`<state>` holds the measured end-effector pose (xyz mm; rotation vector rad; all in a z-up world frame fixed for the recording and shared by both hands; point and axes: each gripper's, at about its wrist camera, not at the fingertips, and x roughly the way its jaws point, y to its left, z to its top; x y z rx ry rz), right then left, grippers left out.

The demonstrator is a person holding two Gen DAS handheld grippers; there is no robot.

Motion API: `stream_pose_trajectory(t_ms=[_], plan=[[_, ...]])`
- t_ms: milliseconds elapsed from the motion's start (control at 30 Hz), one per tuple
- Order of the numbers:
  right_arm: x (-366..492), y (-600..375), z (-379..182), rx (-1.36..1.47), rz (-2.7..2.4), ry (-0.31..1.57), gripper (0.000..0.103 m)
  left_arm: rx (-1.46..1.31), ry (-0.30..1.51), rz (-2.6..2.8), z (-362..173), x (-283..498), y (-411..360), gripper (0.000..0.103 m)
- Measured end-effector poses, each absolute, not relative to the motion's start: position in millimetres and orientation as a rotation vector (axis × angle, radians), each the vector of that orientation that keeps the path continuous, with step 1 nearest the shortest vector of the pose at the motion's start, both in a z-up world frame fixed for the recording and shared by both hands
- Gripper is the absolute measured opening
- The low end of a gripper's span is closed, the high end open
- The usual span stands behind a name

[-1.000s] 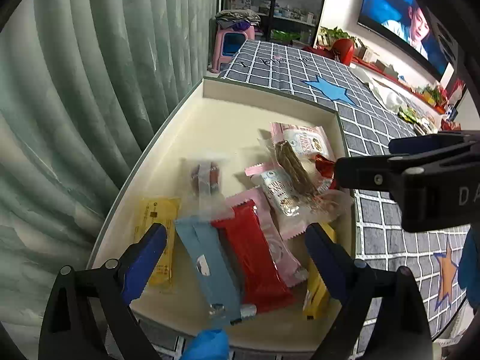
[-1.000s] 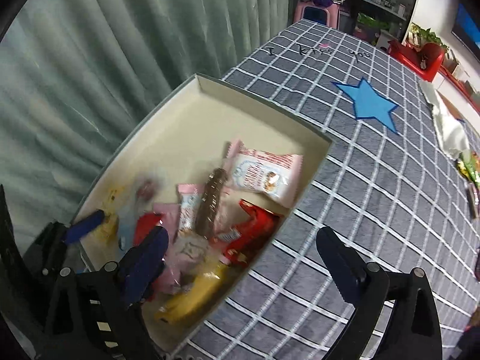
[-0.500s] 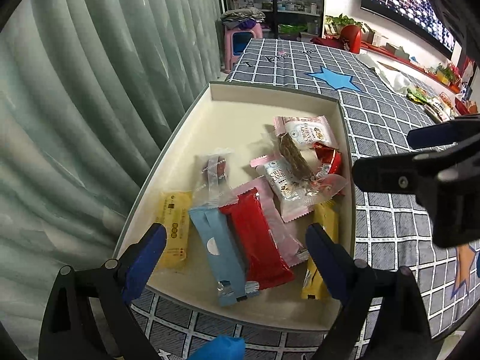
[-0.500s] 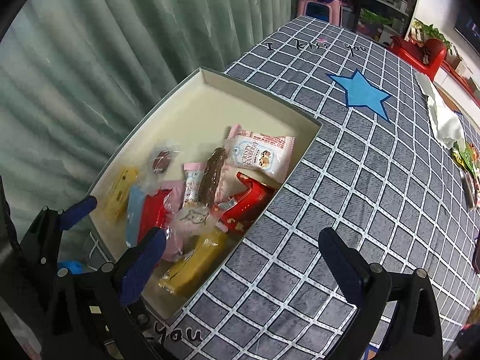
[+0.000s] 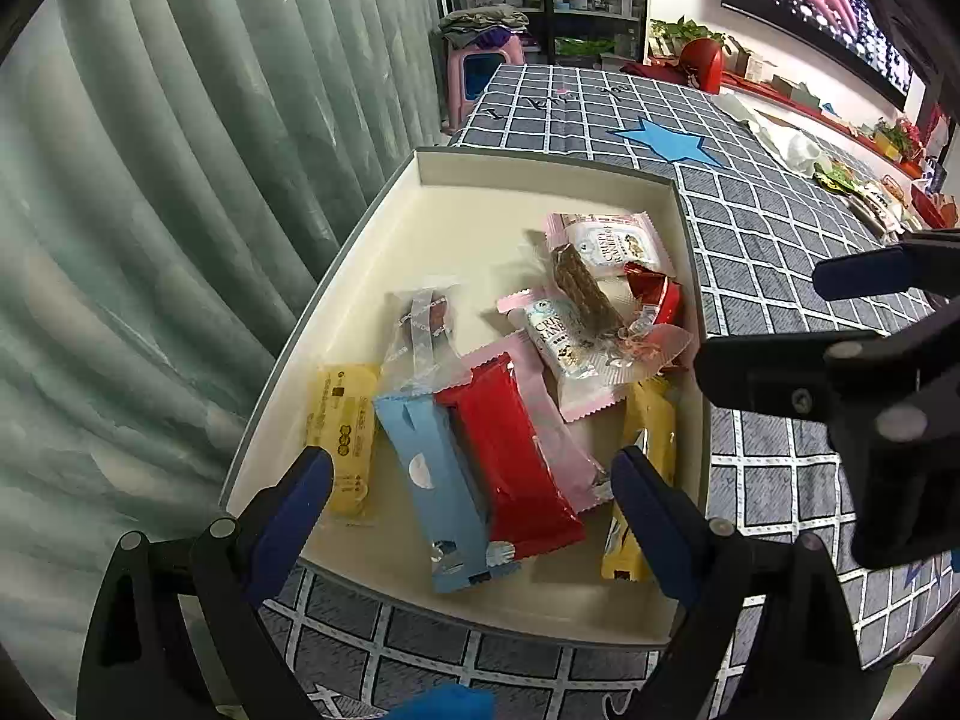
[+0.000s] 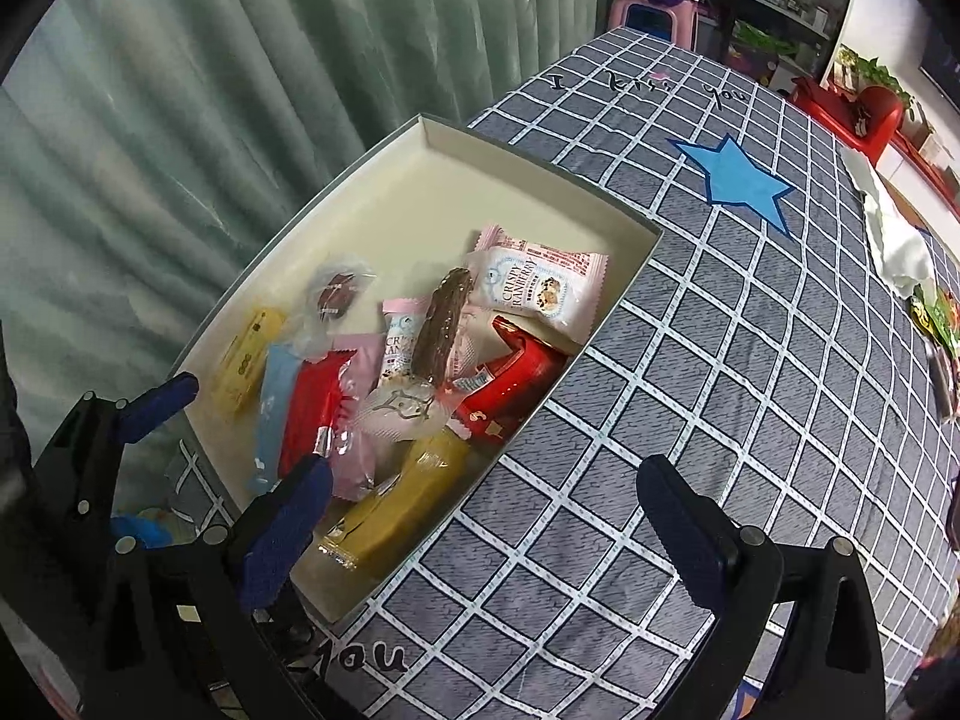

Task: Organize snacks

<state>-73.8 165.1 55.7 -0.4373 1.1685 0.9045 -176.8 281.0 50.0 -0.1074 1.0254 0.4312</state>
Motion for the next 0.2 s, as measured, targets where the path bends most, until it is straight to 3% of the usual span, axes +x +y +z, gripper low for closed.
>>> stream_pose_trajectory(t_ms=[200], plan=[[-76.7,158.4,60.7,-0.418,0.925,1.155,0.102,-0.070,0.978,0.430,58.3,-183.9,272.7,0.095]])
